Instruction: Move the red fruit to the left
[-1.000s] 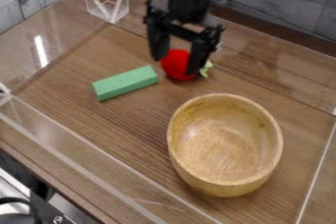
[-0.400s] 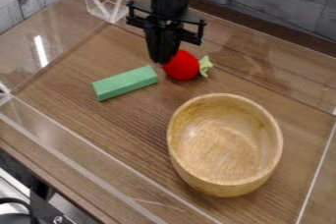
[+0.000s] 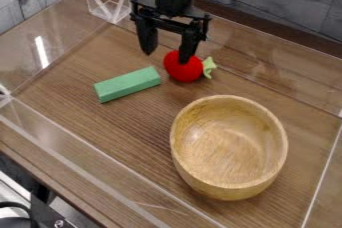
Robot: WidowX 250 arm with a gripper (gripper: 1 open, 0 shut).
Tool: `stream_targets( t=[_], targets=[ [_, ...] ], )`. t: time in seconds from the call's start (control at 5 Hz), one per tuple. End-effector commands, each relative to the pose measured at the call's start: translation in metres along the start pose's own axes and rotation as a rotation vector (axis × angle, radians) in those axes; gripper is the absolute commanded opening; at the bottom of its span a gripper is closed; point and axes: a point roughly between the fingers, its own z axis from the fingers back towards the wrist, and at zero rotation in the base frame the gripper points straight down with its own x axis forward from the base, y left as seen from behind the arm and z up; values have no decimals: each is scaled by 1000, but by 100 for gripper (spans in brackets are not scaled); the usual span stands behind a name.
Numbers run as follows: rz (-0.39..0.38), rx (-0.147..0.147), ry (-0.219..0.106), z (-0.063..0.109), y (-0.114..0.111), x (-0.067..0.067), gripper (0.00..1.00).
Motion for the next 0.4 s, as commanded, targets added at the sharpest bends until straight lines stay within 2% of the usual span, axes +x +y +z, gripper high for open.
stream_targets(
  t=[0.0, 0.2],
  targets=[
    [28, 11, -55, 12, 0, 19, 100],
    [65, 16, -45, 6, 1, 26, 100]
  ],
)
